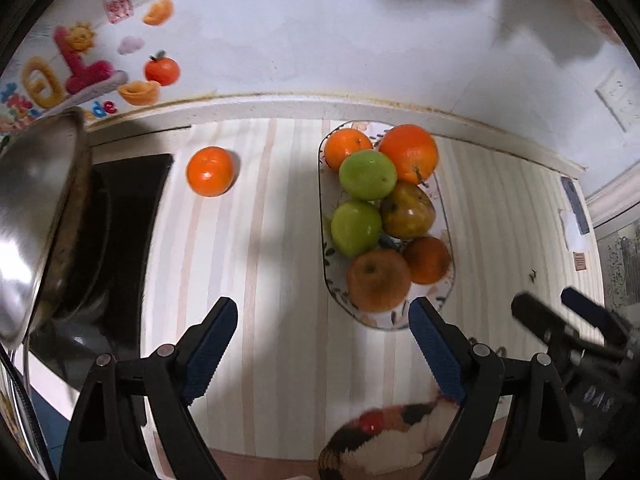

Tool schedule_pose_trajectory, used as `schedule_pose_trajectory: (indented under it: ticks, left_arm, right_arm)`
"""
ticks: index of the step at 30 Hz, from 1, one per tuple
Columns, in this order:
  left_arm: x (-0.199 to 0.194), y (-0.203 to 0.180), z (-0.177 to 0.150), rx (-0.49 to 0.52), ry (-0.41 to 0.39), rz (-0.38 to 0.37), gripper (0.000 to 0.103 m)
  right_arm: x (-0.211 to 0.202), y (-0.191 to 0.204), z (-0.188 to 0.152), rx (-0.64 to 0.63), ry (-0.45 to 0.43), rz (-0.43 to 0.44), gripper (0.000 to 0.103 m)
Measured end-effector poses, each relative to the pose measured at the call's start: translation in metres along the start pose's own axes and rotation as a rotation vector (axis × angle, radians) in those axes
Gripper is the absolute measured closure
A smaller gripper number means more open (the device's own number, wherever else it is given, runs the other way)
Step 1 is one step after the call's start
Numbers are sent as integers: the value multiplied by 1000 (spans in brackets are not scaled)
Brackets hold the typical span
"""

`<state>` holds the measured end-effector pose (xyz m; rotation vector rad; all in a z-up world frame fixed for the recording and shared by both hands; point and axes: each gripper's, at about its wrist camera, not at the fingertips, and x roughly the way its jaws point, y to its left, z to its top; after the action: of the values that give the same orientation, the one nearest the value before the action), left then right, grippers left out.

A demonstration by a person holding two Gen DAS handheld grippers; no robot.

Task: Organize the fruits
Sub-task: 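Lower both apples onto the plate and open both tools, then grasp the loose orange beside the plate with the left tool while the right tool grasps a cherry tomato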

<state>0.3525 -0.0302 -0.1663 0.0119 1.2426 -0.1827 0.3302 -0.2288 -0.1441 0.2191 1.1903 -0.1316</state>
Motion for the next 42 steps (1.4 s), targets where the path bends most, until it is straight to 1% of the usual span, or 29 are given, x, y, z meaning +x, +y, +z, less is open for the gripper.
schedule_pose_trajectory:
  ticks: [2,6,13,16,19,22,25,27,31,33,38,42]
  left_arm:
    - [-18,-3,-9,4,-41,4,15]
    - [-46,-7,-20,18,-97,4,15]
    - [-79,-9,-33,21,-146,-8,15]
    - [-86,-8,-34,6,-154,-30,15]
    - [-85,-2,-33,-15,-157,-26,15]
    - [-72,8,-30,-36,-130,-14,15]
    - [-50,21,-21,-47,-88,20,15]
    - [-34,32,-8,-68,-55,36,15]
    - [5,57,31,-102,19,87,15]
    - [26,70,52,-123,65,100,15]
    - [78,93,97,-137,144,169,15]
    - [120,108,122,-130,207,197,15]
  right_arm:
    - [-17,3,-6,-7,-22,-4,6]
    - [-47,5,-16,-22,-61,-8,6]
    - [-92,10,-29,-29,-129,11,6]
    - [-96,9,-30,-9,-125,41,6]
    - [-92,4,-29,13,-110,57,6]
    - [-76,-4,-30,42,-68,70,6]
    - [-47,-14,-27,79,-3,78,6]
    - [-26,-19,-23,108,35,79,6]
    - [13,-22,-10,137,93,71,6]
    - [33,-21,1,152,130,62,6]
    - [68,-18,28,173,159,30,6]
    - [92,-15,45,199,176,19,6]
